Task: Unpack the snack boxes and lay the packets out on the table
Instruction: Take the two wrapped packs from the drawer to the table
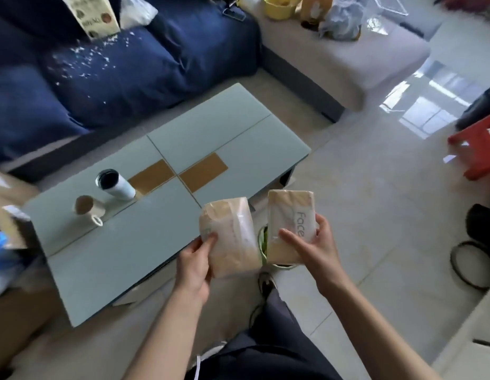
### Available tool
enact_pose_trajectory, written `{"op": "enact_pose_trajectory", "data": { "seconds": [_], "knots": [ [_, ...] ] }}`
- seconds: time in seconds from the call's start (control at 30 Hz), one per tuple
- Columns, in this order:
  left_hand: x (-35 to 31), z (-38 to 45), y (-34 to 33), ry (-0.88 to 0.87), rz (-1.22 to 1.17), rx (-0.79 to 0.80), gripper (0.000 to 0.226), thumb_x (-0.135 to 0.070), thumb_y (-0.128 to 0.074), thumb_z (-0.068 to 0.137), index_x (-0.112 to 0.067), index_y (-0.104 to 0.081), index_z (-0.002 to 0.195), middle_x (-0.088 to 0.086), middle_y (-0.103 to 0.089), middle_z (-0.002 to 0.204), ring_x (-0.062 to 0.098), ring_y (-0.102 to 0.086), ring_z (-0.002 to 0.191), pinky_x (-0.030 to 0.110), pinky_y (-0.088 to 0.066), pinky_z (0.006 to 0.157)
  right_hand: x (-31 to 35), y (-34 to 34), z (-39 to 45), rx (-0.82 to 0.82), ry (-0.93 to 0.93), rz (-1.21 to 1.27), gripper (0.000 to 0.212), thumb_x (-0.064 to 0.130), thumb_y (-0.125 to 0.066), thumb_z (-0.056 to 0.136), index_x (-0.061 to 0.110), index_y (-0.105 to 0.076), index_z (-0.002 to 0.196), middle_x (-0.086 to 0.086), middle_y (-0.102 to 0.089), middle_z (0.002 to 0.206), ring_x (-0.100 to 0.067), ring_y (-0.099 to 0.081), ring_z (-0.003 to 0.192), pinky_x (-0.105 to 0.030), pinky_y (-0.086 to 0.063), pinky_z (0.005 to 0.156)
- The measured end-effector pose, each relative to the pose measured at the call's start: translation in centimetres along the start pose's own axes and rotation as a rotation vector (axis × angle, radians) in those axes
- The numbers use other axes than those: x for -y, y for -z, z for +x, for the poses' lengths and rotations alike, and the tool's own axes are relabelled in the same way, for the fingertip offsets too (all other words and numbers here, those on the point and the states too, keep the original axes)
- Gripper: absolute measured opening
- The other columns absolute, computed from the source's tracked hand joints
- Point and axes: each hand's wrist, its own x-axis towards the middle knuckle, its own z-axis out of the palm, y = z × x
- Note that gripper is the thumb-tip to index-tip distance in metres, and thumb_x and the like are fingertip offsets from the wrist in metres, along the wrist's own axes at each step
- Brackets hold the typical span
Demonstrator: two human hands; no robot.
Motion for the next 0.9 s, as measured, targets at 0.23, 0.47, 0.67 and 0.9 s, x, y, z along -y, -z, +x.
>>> {"op": "enact_pose_trajectory", "data": {
  "seconds": [0.23, 0.47, 0.67, 0.9],
  "knots": [
    [-4.5, 4.6, 3.6, -0.003, -0.139, -0.204, 0.005, -0.016, -0.067, 0.089, -0.011, -0.069, 0.088, 0.011, -0.070, 0.095, 0.027, -0.064, 0.084, 0.045, -0.053, 0.083, 2.1, -8.6, 6.4, 0.183, -0.013, -0.099, 0.069, 0.016, -0.085, 0.072, 0.020, -0.043, 0.127, -0.007, -0.062, 0.109, -0.020, -0.067, 0.097, -0.034, -0.060, 0.066],
    [-10.2, 10.8, 4.7, 0.017, -0.269, -0.351, 0.004, -0.014, -0.067, 0.089, -0.012, -0.068, 0.085, 0.011, -0.070, 0.092, 0.030, -0.064, 0.088, 0.049, -0.050, 0.088, 5.9, -16.5, 14.3, 0.345, -0.045, -0.159, 0.069, 0.010, -0.083, 0.073, 0.016, -0.043, 0.128, -0.008, -0.063, 0.105, -0.020, -0.069, 0.091, -0.043, -0.061, 0.072],
    [-14.3, 16.4, 5.7, 0.042, -0.316, -0.452, 0.007, -0.016, -0.068, 0.088, -0.009, -0.068, 0.090, 0.008, -0.070, 0.089, 0.022, -0.065, 0.075, 0.026, -0.055, 0.059, 8.0, -23.2, 20.8, 0.430, -0.044, -0.273, 0.070, 0.016, -0.087, 0.069, 0.017, -0.045, 0.126, -0.012, -0.063, 0.111, -0.026, -0.068, 0.098, -0.048, -0.060, 0.079],
    [-17.6, 23.3, 7.5, 0.058, -0.309, -0.472, 0.011, -0.018, -0.070, 0.088, -0.010, -0.069, 0.095, 0.012, -0.072, 0.098, 0.029, -0.068, 0.084, 0.038, -0.055, 0.072, 9.1, -30.3, 25.9, 0.483, -0.048, -0.312, 0.067, 0.010, -0.084, 0.073, 0.015, -0.044, 0.126, -0.008, -0.062, 0.109, -0.023, -0.066, 0.097, -0.044, -0.060, 0.079]
  ]
}}
